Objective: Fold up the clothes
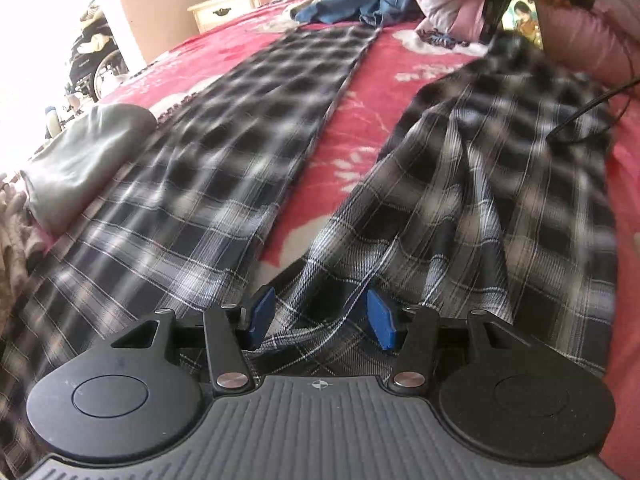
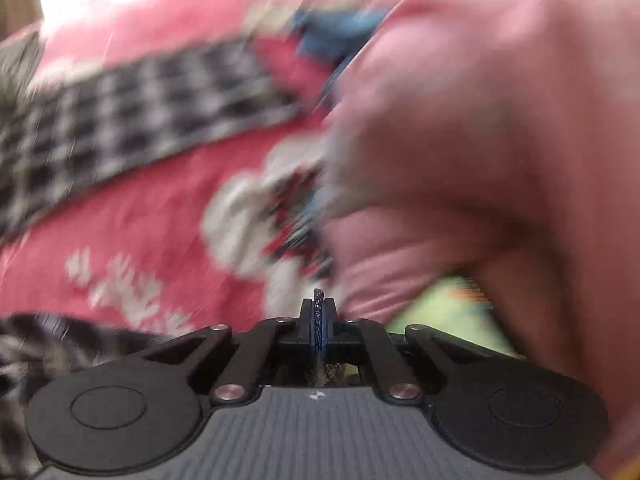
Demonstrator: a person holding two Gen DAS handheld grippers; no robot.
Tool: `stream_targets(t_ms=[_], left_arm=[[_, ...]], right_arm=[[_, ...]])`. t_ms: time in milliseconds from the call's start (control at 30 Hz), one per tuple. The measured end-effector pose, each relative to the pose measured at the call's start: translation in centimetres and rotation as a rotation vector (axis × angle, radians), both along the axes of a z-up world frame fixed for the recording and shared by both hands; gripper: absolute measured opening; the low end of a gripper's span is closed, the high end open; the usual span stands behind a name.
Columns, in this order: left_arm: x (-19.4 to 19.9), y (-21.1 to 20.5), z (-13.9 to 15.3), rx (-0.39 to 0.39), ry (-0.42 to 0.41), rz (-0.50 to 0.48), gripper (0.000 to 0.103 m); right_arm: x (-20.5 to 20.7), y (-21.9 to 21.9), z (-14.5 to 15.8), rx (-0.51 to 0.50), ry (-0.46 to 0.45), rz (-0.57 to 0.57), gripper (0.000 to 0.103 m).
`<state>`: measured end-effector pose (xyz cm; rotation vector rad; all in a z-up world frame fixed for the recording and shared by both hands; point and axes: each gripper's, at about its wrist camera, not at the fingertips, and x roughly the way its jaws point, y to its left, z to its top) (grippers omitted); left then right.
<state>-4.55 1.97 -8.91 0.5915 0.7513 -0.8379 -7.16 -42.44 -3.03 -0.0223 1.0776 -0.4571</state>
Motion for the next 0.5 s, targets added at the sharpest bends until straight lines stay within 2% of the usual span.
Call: stream_targets(t_ms=[67, 200, 267, 367, 467, 500], left_arm=[[0.3, 0.1, 0.1, -0.007, 0.000, 0.009, 0.051], [1.7, -0.9, 0.7, -0.035, 0.015, 0.016, 0.051], [2.6, -2.4, 1.3, -0.054, 0.006, -0.010, 0.051], [4.1, -6.2, 2.2, -0.112, 0.038, -0.090, 0.051], [4.7, -12.3, 3.0, -0.179, 0.097, -0.239, 0.051], [4.8, -14.4, 3.1, -0.196, 0.126, -0.290, 0.054]], right_arm=[[-1.6, 0.1, 1.3, -0.086, -0.100, -0.031, 0.003], [-3.0, -0.1, 2.2, -0.166, -0.237, -0.089, 0.003], [-3.5, -0.1, 2.7, -0.198, -0.303, -0.115, 0.003], [-4.0, -0.1, 3.5, -0.192, -0.375, -0.140, 0.003], [-4.0, 0.1, 3.0, -0.182, -0.409, -0.140, 0.003], [-3.8, 0.1, 2.8, -0.188, -0.411, -0.135, 0.003]])
